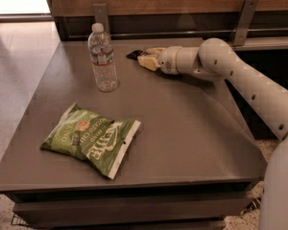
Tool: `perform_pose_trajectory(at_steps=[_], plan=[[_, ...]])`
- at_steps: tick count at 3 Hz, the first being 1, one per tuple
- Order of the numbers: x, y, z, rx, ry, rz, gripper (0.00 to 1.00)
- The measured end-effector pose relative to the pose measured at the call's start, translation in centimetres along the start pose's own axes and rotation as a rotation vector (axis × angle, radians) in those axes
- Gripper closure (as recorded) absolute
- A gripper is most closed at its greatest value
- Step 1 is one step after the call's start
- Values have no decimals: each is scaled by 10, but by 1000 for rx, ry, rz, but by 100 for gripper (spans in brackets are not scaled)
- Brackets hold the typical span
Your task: Move rxbar chocolate near green jalapeno chip bag
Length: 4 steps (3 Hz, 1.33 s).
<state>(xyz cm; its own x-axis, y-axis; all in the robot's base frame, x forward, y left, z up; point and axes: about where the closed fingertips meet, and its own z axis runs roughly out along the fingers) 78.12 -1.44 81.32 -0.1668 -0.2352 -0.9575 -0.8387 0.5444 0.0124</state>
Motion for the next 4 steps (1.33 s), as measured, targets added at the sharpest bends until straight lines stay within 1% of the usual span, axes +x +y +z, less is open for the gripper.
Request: perform_pose_trajectory(at_steps=[3, 4], plan=[[-1, 0, 0, 0, 0, 0, 100], [-3, -1, -6, 7, -3, 0, 100]])
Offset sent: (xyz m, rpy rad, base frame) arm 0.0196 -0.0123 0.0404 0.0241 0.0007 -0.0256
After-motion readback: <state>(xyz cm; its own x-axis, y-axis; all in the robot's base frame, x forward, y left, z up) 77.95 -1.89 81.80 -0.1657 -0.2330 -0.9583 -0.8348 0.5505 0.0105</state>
